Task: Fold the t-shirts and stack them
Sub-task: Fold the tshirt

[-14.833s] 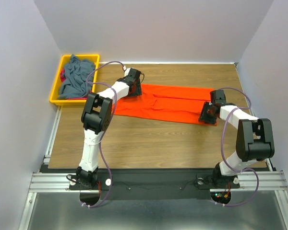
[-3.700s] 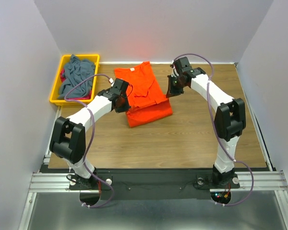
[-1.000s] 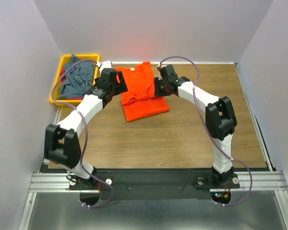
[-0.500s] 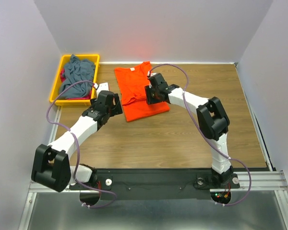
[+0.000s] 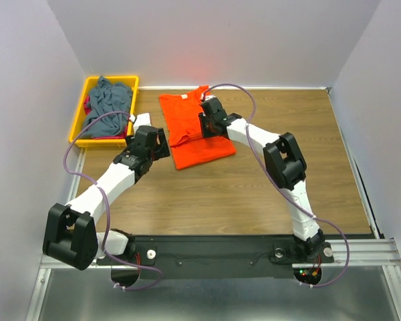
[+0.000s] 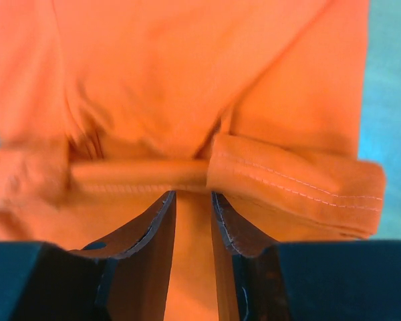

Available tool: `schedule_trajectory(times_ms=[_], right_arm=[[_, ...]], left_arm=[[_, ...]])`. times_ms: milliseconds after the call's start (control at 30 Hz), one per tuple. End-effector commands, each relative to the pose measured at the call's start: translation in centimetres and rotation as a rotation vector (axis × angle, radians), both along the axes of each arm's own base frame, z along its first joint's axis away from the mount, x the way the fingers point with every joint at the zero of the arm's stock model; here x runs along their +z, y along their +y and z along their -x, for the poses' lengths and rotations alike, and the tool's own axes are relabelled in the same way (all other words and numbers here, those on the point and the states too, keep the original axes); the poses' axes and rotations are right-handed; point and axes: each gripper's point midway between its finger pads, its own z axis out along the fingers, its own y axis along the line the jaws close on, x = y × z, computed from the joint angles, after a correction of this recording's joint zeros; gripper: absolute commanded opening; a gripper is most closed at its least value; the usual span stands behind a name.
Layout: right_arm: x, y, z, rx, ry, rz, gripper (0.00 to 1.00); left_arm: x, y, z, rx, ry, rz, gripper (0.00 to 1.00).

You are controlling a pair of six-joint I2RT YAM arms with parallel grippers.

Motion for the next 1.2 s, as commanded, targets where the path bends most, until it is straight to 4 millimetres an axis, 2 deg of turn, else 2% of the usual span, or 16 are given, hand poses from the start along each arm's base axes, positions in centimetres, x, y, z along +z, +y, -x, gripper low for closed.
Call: schedule_trajectory(times_ms=[0, 67, 167, 333, 367, 433, 467, 500, 633, 767, 867, 967, 1167], right_arm=[[1.2, 0.0, -3.6, -0.043, -0.109, 0.018, 0.33], [1.7, 0.1, -4.7, -0.054, -0.131, 0.013, 0.33], [0.9, -0.1, -5.8, -0.063, -0.138, 0.023, 0.33], [4.0, 0.2, -7.4, -0.061, -0.209, 0.008, 0.34], [5.3, 0.1, -7.3, -0.059, -0.225, 0.001, 0.34], [6.1, -0.1, -6.8, -0.05, -0.23, 0.0, 0.35], [7.8, -0.1, -6.5, -0.046, -0.249, -0.016, 0.35], [7.3, -0.3, -5.9, -0.032, -0.229, -0.013, 0.37], [9.2, -0.4, -4.3, 0.001, -0.229, -0.036, 0.39], [7.7, -0.5, -2.6, 0.03, -0.171, -0.049, 0.38], [5.5, -0.7, -1.6, 0.034, -0.119, -0.042, 0.32], [4.3, -0.2, -1.2, 0.052, -0.084, -0.058, 0.23], [1.5, 0.2, -0.7, 0.056, -0.022, -0.068, 0.2]], left_arm=[[0.6, 0.4, -0.3, 0.012, -0.038, -0.016, 0.89], [0.7, 0.3, -0.3, 0.007, -0.042, -0.011, 0.89], [0.5, 0.3, -0.2, 0.004, -0.039, -0.007, 0.89], [0.2, 0.2, -0.1, -0.004, -0.037, -0.007, 0.89], [0.3, 0.1, -0.2, -0.007, -0.039, -0.004, 0.89], [0.2, 0.0, -0.3, -0.01, -0.037, -0.002, 0.89], [0.2, -0.1, -0.4, -0.014, -0.036, -0.001, 0.89], [0.0, -0.2, -0.4, -0.02, -0.029, -0.003, 0.89], [-0.1, -0.7, -0.7, -0.038, -0.019, 0.002, 0.89], [0.1, -0.6, -0.8, -0.03, -0.025, 0.004, 0.89], [0.1, -0.4, -0.8, -0.026, -0.025, -0.006, 0.89], [-0.2, -0.3, -0.7, -0.026, -0.018, -0.012, 0.89], [-0.1, -0.3, -0.8, -0.025, -0.023, -0.014, 0.89]])
